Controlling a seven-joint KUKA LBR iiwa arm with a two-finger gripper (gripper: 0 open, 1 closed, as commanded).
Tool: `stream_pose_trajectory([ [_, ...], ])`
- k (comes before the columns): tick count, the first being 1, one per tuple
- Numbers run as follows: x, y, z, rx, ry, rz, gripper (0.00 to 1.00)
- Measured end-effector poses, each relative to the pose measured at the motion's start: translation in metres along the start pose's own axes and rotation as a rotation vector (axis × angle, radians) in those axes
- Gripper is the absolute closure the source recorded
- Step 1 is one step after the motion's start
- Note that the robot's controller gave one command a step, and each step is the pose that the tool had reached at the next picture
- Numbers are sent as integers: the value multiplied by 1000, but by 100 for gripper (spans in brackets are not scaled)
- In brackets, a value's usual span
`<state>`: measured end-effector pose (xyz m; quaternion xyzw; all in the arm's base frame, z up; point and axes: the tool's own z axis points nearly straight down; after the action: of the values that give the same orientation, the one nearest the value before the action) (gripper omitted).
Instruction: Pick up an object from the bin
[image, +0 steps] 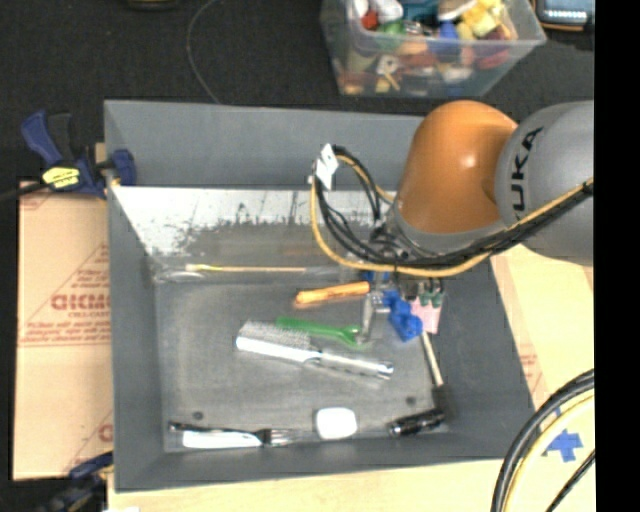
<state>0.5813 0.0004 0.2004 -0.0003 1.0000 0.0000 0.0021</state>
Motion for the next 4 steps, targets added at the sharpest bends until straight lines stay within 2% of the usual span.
stream_pose_trajectory([
  [1,0,0,0,0,0,0,0],
  [2,12,37,128,-2,-6,74,0],
  [3,28,38,129,1,-18,-8,0],
  [4,17,38,131,-2,-11,52,0],
])
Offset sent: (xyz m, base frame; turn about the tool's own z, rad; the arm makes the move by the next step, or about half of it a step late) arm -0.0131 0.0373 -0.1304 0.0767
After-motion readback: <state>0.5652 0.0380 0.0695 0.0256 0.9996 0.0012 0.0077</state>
